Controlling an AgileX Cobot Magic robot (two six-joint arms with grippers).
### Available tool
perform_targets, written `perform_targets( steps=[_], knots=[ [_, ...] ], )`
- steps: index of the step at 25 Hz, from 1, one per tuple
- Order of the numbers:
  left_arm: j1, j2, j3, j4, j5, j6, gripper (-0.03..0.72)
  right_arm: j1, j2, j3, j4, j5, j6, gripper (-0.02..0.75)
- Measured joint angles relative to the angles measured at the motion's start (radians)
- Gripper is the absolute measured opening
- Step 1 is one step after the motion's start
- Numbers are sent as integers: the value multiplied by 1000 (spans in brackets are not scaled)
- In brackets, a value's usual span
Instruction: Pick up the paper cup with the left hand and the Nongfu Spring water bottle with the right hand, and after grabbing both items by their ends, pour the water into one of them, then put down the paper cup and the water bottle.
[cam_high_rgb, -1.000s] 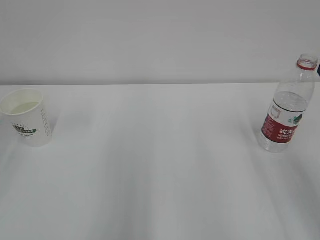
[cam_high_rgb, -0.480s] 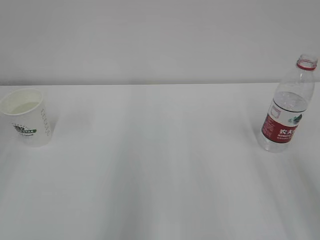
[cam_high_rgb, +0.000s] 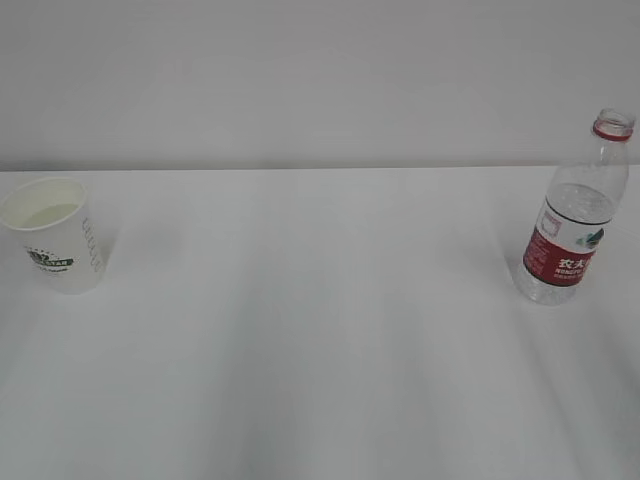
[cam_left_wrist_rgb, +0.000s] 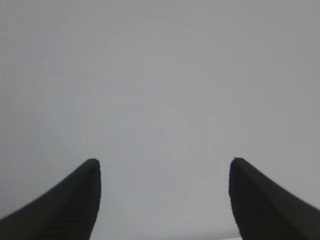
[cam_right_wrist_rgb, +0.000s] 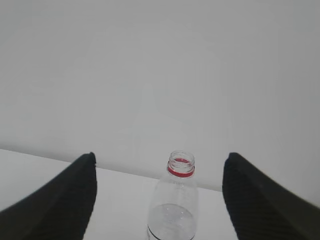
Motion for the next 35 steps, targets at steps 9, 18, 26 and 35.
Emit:
perform_targets(
  steps=[9,18,26,35],
  knots=[
    [0,-131,0,0,175,0,565,0,-59,0,0,83,11,592],
    [0,-267,0,-7,364,0,532,0,-139,0,0,160,33,592],
    [0,-335,0,-56,499,0,527,0,-236,0,4,258,46,592],
    [0,-395,-2,-93,631,0,524,0,-301,-39,4,441,39,592]
  ],
)
